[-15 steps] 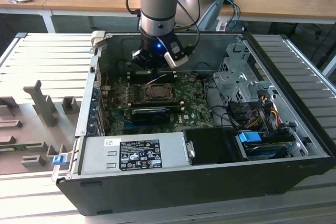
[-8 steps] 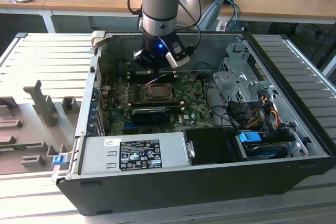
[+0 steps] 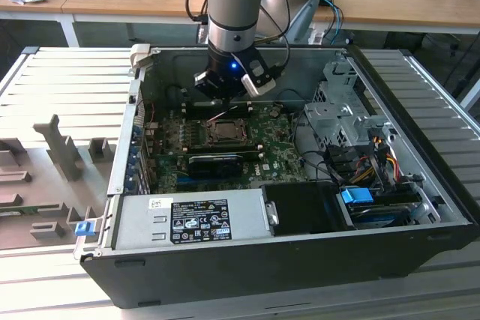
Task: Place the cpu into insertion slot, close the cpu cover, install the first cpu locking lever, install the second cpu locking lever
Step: 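Install the first cpu locking lever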
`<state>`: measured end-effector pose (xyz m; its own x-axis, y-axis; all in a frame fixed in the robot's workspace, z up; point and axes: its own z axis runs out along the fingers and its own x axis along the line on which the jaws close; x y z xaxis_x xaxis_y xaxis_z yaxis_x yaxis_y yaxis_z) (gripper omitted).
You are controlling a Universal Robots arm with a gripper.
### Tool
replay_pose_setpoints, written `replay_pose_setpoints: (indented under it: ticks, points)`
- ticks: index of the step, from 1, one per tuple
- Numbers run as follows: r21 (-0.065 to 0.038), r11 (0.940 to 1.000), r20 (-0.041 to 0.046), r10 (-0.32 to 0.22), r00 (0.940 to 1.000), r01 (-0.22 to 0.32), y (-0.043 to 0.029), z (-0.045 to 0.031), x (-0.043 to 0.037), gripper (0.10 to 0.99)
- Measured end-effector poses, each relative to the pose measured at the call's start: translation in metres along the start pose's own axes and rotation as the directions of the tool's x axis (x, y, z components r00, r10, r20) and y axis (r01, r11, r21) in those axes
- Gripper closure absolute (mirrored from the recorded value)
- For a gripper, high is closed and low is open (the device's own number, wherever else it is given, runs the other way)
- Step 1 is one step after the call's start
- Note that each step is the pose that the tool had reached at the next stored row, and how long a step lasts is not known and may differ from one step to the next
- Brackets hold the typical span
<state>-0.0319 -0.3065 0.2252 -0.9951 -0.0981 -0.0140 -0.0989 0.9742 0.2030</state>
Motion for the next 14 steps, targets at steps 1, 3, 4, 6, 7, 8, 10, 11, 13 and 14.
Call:
replay_pose_setpoints:
  ticks: [1, 3, 4, 6, 7, 8, 10, 11, 13, 14]
  points:
    - [0.0, 1.0, -0.0001, 0.0, 1.0, 0.0, -0.0002, 0.0007, -0.0006, 0.98]
    - [0.002, 1.0, 0.0007, 0.0, 1.0, 0.0, -0.0007, 0.0024, -0.0023, 0.98]
    - [0.002, 1.0, 0.0026, 0.0, 1.0, 0.0, -0.0011, 0.0034, -0.0026, 0.98]
    - [0.002, 1.0, 0.004, -0.001, 1.0, 0.001, -0.0024, 0.0069, -0.0046, 0.98]
    - [0.003, 1.0, 0.0043, 0.0, 1.0, 0.0, -0.0028, 0.0081, -0.0068, 0.98]
    - [0.003, 1.0, 0.0044, 0.0, 1.0, 0.0, -0.0032, 0.0093, -0.0081, 0.98]
    - [0.003, 1.0, 0.0044, 0.0, 1.0, 0.0, -0.0037, 0.0106, -0.0091, 0.98]
    - [0.003, 1.0, 0.0045, 0.0, 1.0, 0.0, -0.0037, 0.0109, -0.0093, 0.98]
    - [0.003, 1.0, 0.0045, 0.0, 1.0, 0.0, -0.0039, 0.0114, -0.0096, 0.98]
    - [0.003, 1.0, 0.0045, 0.0, 1.0, 0.0, -0.004, 0.0116, -0.0099, 0.98]
